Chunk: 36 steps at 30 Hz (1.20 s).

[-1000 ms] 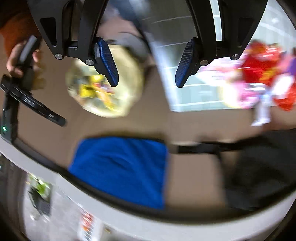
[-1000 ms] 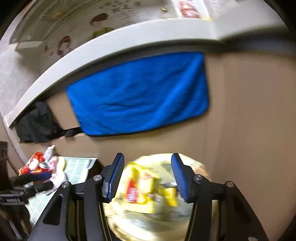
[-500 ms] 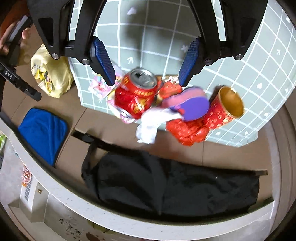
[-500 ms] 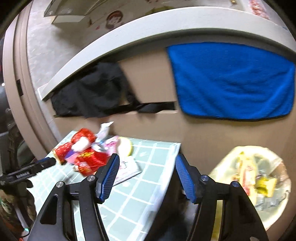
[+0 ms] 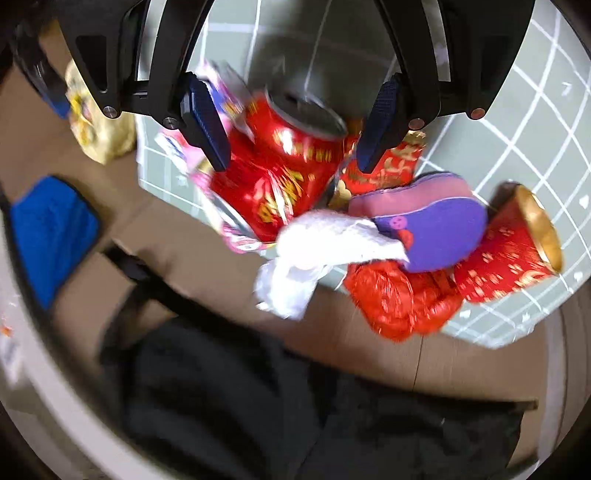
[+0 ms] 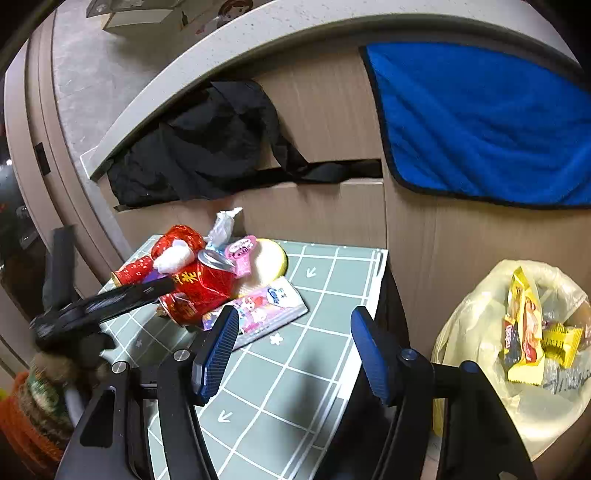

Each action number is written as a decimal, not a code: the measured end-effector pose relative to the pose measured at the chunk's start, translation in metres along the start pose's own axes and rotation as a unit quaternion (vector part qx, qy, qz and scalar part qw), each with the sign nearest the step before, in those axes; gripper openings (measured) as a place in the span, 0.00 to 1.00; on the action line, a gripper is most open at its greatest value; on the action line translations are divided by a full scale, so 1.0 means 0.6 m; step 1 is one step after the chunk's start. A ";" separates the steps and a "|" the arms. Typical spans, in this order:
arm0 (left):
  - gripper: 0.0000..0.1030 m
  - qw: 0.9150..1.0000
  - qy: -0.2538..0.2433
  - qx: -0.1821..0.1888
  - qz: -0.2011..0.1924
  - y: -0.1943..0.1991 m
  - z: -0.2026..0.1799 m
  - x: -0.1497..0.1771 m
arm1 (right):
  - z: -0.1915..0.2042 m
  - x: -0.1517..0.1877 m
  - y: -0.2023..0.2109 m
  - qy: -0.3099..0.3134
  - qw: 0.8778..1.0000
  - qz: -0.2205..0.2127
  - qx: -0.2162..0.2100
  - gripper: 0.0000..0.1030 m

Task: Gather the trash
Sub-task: 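Move both tools back over the table, then grasp the red can with left tool while right tool grasps pink Kleenex pack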

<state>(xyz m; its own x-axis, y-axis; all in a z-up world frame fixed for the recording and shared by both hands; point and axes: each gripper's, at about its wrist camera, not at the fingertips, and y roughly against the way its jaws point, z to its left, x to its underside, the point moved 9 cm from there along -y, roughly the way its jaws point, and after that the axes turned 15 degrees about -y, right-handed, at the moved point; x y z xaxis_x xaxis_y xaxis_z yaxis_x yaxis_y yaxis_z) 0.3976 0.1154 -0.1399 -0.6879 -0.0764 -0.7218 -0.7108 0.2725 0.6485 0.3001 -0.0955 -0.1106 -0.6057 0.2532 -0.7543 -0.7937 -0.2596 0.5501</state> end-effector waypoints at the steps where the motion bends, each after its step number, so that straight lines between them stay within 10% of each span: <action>1: 0.67 1.000 0.005 -0.005 0.010 -0.014 0.000 0.002 | -0.002 0.003 -0.002 0.000 1.000 0.001 0.003 0.59; 18: 0.55 0.998 -0.045 -0.044 -0.008 0.133 0.093 0.105 | 0.058 0.037 -0.141 -0.016 0.996 0.093 0.001 0.59; 28: 0.55 1.000 0.017 -0.013 0.006 0.149 0.155 0.149 | 0.146 0.069 -0.206 0.111 0.988 0.088 0.067 0.59; 36: 0.55 1.000 0.007 -0.003 -0.003 0.152 0.145 0.153 | 0.096 0.116 -0.158 0.218 0.963 0.098 0.122 0.58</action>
<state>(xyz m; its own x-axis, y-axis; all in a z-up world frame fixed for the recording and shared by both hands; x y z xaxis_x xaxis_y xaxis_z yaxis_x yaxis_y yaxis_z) 0.2824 0.2167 -0.1684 -0.6852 -0.0925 -0.7225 -0.7161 0.2669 0.6449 0.3299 0.0005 -0.1944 -0.7059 -0.2082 -0.6770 -0.6887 -0.0215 0.7247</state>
